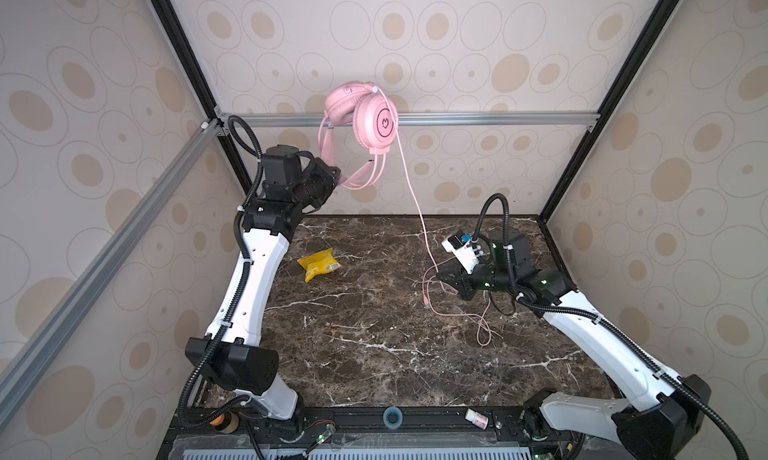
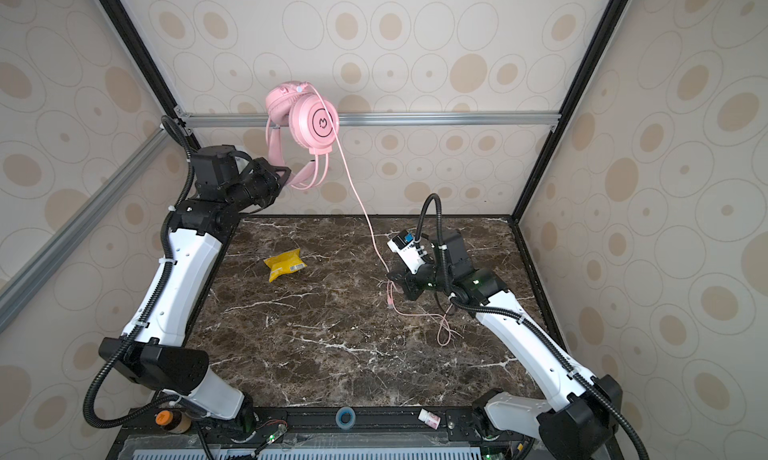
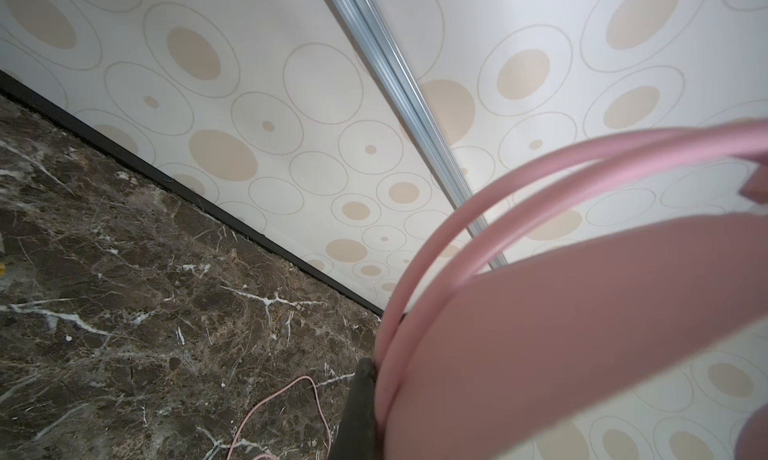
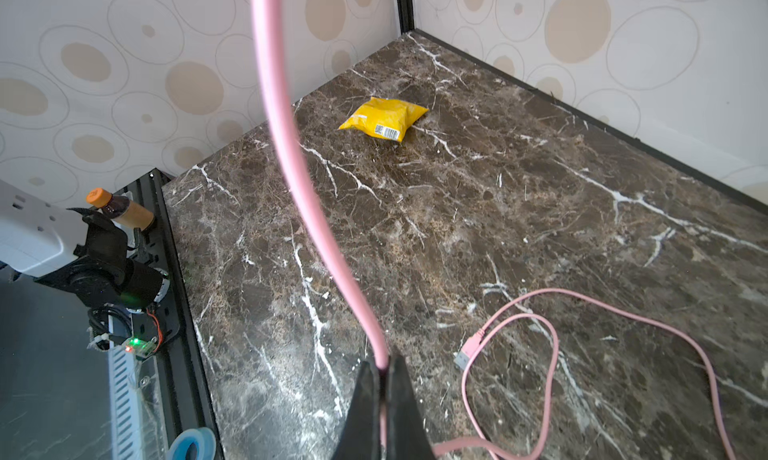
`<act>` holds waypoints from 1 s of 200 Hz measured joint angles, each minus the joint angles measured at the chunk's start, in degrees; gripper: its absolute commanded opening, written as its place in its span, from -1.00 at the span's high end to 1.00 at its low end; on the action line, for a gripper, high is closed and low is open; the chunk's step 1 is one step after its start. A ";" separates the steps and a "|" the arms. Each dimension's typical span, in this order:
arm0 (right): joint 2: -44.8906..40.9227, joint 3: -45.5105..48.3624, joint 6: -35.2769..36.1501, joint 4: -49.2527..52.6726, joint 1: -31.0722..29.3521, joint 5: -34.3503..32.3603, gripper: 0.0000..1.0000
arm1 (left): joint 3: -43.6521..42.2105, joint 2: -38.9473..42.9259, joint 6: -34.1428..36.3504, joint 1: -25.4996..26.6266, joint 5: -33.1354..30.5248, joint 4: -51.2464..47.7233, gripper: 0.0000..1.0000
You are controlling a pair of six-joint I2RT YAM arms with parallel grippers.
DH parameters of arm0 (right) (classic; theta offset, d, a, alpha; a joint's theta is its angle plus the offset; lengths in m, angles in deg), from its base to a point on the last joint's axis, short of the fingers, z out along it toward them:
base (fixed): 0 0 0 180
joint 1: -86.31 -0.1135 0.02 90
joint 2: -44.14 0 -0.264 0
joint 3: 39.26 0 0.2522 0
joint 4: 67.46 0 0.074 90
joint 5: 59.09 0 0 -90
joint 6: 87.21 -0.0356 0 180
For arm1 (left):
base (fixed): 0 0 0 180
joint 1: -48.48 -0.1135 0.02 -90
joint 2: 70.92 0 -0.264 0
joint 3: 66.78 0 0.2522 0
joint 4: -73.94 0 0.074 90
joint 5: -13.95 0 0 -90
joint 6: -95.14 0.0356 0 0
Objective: Wrap the headphones
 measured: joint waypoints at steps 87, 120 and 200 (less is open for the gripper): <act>-1.33 0.59 -2.25 -0.92 -0.09 1.70 1.00 | -0.31 -0.42 2.05 0.04 1.57 0.59 1.00; -0.07 -3.21 -1.86 -0.94 -0.09 5.73 1.00 | -0.31 -0.42 3.50 -0.26 2.36 0.48 1.00; -0.28 -5.07 -1.27 -1.38 -0.09 6.86 1.00 | 1.22 -2.03 3.76 -0.66 5.99 0.52 1.00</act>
